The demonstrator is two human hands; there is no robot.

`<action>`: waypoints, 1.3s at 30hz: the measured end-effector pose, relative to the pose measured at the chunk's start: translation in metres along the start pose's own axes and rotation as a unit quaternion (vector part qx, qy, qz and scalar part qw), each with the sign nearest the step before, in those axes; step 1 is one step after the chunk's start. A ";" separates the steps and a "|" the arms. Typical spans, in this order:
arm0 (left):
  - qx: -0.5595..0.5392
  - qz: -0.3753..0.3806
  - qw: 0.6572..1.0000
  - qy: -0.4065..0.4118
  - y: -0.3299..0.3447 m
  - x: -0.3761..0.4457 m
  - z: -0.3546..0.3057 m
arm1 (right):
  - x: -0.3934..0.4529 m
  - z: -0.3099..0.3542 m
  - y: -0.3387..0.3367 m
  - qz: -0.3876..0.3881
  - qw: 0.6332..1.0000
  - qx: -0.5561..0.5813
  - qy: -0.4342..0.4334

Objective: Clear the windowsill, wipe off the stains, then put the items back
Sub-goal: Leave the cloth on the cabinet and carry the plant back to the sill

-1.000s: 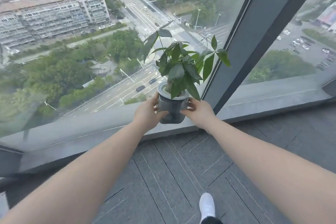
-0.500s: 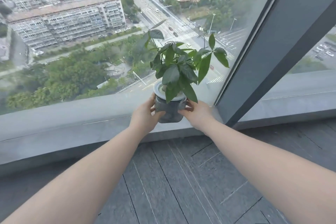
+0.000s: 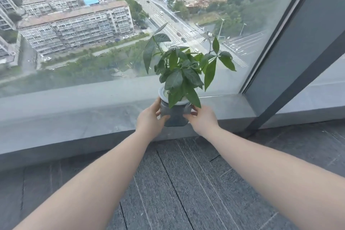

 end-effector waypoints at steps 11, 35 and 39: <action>0.030 -0.039 0.999 -0.022 0.011 0.011 0.010 | 0.016 -0.015 0.014 -0.009 0.999 0.021 -0.026; 0.223 0.315 0.915 -0.118 -0.091 -0.100 -0.088 | -0.106 0.087 -0.075 0.259 0.919 -0.278 0.107; 0.260 0.329 0.904 -0.089 -0.165 -0.127 -0.150 | -0.147 0.174 -0.128 0.274 0.904 -0.313 0.098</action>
Point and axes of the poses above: each hand's wrist, its own x-axis towards the middle knuckle, its own y-axis out of the palm, z = x × y, the point moved 4 cm from there along x, towards the middle knuckle, and after that the axes turned 3 degrees about z, right-handed, at the moved point
